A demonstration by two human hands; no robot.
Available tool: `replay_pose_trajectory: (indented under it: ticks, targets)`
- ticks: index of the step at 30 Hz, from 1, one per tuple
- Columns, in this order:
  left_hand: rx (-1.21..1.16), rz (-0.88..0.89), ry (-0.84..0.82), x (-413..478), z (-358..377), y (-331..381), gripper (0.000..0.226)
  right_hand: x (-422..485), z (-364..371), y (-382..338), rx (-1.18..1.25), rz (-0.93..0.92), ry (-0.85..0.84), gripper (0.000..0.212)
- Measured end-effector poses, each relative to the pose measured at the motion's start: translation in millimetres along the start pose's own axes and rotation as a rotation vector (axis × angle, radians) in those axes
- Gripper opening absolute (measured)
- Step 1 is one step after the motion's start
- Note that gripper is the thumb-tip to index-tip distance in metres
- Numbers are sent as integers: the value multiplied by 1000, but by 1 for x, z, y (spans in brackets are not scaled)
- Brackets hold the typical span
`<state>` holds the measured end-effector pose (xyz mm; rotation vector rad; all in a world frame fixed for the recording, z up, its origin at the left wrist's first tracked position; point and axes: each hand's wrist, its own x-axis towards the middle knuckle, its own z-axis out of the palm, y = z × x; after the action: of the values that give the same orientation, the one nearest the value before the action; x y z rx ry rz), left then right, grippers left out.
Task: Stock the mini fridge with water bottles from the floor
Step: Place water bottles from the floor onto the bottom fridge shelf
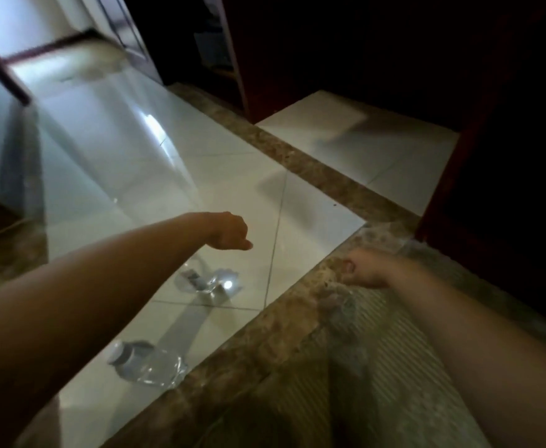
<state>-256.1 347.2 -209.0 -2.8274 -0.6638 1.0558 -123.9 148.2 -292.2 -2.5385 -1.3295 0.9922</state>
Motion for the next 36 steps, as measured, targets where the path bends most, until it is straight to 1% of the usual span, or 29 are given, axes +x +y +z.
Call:
replay_pose_trajectory:
  ticks: [1, 3, 5, 7, 9, 11, 13, 16, 19, 24, 27, 31, 36]
  targets:
    - [-8, -38, -3, -1, 7, -11, 51, 3, 4, -4, -19, -17, 0, 12]
    - [-29, -114, -8, -1, 23, -33, 56, 10, 13, -9, -65, -38, -7, 16]
    - [-60, -183, -13, 0, 40, -54, 66, 16, 20, -14, -110, -51, -34, 23]
    - [-33, -239, 18, -1, 56, -70, 72, 22, 26, -18, -144, -68, -56, 30]
    - [20, -300, 75, -2, 65, -84, 76, 28, 30, -19, -167, -77, -55, 32]
    - [-6, -342, 100, -2, 69, -96, 77, 32, 32, -21, -174, -78, -55, 31]
    - [-73, -337, 83, -1, 71, -105, 71, 34, 33, -22, -171, -74, -60, 30]
    - [-62, -289, 78, 2, 74, -106, 56, 33, 35, -23, -193, -57, -77, 35]
    - [65, -235, 117, 6, 72, -100, 47, 32, 34, -20, -205, -45, -93, 37]
    - [221, -77, 145, 12, 59, -78, 45, 28, 22, -10, -121, -22, -66, 26]
    - [316, -3, 137, 15, 48, -60, 46, 21, 17, -1, -89, 8, -59, 30]
    - [285, 121, 114, 26, 19, -22, 43, 4, 9, 14, -101, 46, -57, 32]
    - [252, 329, 213, 39, -19, 60, 44, -20, -5, 38, -104, 121, -24, 44]
